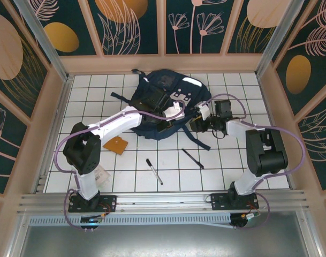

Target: Pack the student bag

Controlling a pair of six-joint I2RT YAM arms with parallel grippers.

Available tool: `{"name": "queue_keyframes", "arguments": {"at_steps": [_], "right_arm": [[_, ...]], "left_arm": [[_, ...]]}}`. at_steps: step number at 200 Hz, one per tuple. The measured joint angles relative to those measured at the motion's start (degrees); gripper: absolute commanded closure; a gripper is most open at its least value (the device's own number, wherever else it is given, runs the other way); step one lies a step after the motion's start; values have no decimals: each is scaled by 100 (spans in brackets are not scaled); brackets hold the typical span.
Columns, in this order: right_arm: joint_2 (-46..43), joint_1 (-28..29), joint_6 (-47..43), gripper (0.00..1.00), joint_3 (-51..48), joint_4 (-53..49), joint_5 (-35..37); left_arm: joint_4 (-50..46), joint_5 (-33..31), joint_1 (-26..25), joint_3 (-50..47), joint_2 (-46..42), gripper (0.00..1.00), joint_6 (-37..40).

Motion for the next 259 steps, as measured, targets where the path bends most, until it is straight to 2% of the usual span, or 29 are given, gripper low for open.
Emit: {"name": "queue_keyframes", "arguments": {"at_steps": [10, 43, 105, 143, 185, 190, 201, 210, 234, 259], "right_arm": [[87, 0, -87, 67, 131, -68, -61], [372, 0, -293, 100, 455, -162, -192], [402, -326, -350, 100, 472, -249, -553], [402, -623, -238, 100, 448, -254, -533], [426, -636, -20, 100, 452, -251, -415], [433, -636, 39, 97, 452, -251, -389], [433, -636, 136, 80, 452, -247, -321], [431, -654, 319, 72, 446, -221, -116], [190, -835, 686, 64, 227, -33, 389], [-636, -887, 1298, 62, -238, 138, 1080]], "left_arm": [[2, 26, 0, 0, -22, 100, 17], [0, 151, 44, -46, -153, 100, 55], [2, 192, 149, -59, -184, 100, 52], [59, 238, 184, -149, -227, 100, 52], [240, 297, 186, -278, -275, 100, 48], [293, 313, 186, -310, -275, 94, 17], [426, 345, 186, -393, -289, 77, -81], [507, 374, 190, -468, -330, 69, -240], [765, 402, 232, -540, -605, 49, -835], [1130, 232, 256, -540, -1113, 44, -1438]]}}
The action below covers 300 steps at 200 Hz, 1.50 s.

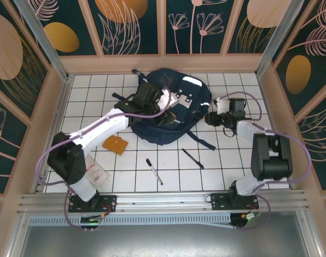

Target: Pack the student bag

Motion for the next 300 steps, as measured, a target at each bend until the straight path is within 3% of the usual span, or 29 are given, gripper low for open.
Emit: {"name": "queue_keyframes", "arguments": {"at_steps": [41, 72, 85, 94, 125, 136, 177, 218, 234, 261, 293, 300], "right_arm": [[-1646, 68, 785, 53, -520, 105, 1169], [-2970, 98, 1478, 31, -608, -251, 2297], [-3405, 90, 1840, 11, -592, -531, 2691], [-3604, 81, 2020, 4, -540, -802, 2839], [-3794, 20, 2509, 4, -361, -1622, 2726], [-3788, 20, 2608, 5, -361, -1875, 2632], [-3790, 20, 2730, 11, -612, -2103, 2218], [-3744, 20, 2857, 16, -866, -2098, 1847], [-3720, 20, 2885, 21, -868, -2039, 1674], [-3685, 20, 2841, 30, -909, -1950, 1375], [-3543, 20, 2789, 33, -931, -1954, 1075], [-3504, 20, 2780, 34, -931, -1952, 1019]], "left_arm": [[87, -428, 0, -31, -140, 42, 334], [-369, -737, 0, 444, 901, 43, 804], [-649, -728, 0, 999, 1585, 45, 741], [-741, -713, -7, 1333, 1950, 43, 638], [-837, -907, -229, 1884, 2496, 38, -122], [-883, -973, -369, 2096, 2581, 32, -442], [-1025, -1532, -782, 2830, 3047, 31, -1572], [-1471, -2627, -964, 3324, 3803, 32, -2649], [-1587, -3088, -979, 3333, 3965, 39, -3025], [-1759, -3440, -1008, 3552, 4085, 61, -3491], [-1869, -3530, -1019, 3733, 4131, 100, -3766], [-1884, -3534, -1012, 3751, 4138, 100, -3757]]}}
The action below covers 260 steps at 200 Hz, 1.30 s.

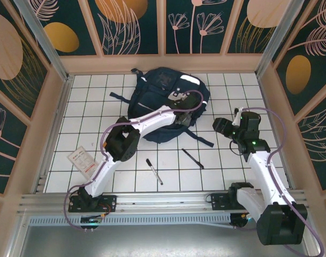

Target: Pack the student bag

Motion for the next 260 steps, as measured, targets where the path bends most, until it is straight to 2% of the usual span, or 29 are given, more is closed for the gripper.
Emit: {"name": "queue_keyframes", "arguments": {"at_steps": [25, 51, 100, 135, 157, 175, 225, 243, 260], "right_arm": [[376, 2, -98, 30, 31, 33, -243], [1209, 35, -315, 29, 299, 83, -470], [3077, 164, -957, 30, 1856, 245, -935], [3978, 179, -1967, 38, 2771, 212, -1209], [4793, 190, -2389, 47, 3355, 55, -1565], [5327, 221, -2675, 48, 3646, -149, -1788], [5600, 247, -3241, 53, 3735, -627, -2144], [5650, 254, -3434, 47, 3814, -802, -2302], [5652, 254, -3648, 46, 3818, -951, -2455]], "left_arm": [[-273, 103, 31, 293, 66, 100, 160], [-664, 188, 48, 831, 76, 100, 444], [-940, 542, 131, 1032, -221, 100, 984], [-1040, 999, 160, 1034, -391, 100, 1226], [-1045, 1311, 175, 1043, -400, 100, 1307], [-1047, 1537, 192, 1043, -400, 100, 1381], [-1091, 1910, 306, 1043, -402, 100, 1580], [-1088, 1978, 330, 1043, -402, 100, 1620], [-1088, 2059, 354, 1043, -402, 100, 1652]]}}
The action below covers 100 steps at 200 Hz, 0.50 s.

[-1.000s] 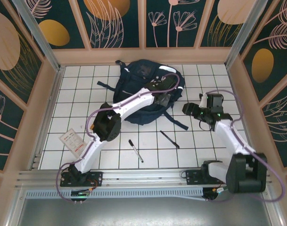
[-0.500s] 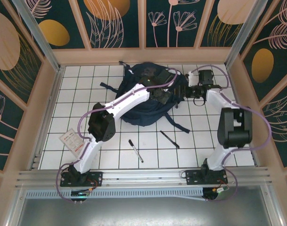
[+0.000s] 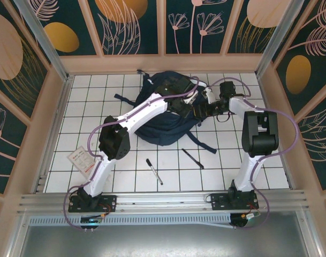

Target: Pack the student bag

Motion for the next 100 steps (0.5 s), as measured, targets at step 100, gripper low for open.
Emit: {"name": "queue_keyframes", "arguments": {"at_steps": [100], "right_arm": [[-52, 20, -232, 69, 4, -144, -551]], "left_arm": [[44, 361, 52, -2, 0, 100, 192]]}}
